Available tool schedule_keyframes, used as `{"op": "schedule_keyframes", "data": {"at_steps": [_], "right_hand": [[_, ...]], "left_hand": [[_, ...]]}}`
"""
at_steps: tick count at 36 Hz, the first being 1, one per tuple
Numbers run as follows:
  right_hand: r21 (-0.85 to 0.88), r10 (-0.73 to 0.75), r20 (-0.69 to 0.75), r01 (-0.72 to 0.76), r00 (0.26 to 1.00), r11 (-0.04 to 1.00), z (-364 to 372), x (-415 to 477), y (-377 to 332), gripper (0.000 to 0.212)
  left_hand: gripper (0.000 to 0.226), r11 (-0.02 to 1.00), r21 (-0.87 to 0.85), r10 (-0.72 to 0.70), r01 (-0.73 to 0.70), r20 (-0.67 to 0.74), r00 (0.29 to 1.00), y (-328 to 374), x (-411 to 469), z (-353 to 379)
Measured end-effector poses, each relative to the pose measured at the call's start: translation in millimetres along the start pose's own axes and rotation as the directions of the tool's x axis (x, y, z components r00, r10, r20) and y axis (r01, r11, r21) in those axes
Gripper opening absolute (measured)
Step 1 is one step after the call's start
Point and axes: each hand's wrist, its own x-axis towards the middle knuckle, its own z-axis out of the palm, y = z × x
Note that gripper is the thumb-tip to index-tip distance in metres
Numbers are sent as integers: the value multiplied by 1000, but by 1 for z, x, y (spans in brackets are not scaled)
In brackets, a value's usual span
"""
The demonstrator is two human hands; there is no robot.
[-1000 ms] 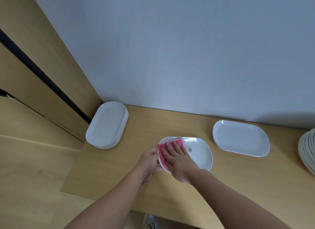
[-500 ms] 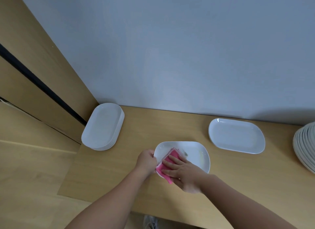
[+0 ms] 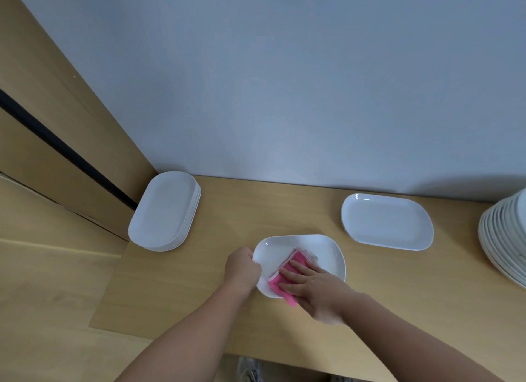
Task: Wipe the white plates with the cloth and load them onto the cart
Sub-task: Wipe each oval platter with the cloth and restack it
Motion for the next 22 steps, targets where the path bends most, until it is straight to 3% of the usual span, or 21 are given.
{"op": "schedule_keyframes", "data": {"at_steps": [15, 22], "right_hand": [[-145, 152, 67, -141, 986, 979, -12, -39, 49, 48], [-252, 247, 42, -229, 968, 940, -23, -30, 58, 61]], "left_hand": [[15, 999, -20, 35, -35, -4, 999, -5, 5, 2], [15, 999, -9, 46, -46, -19, 999, -6, 5, 1]]}}
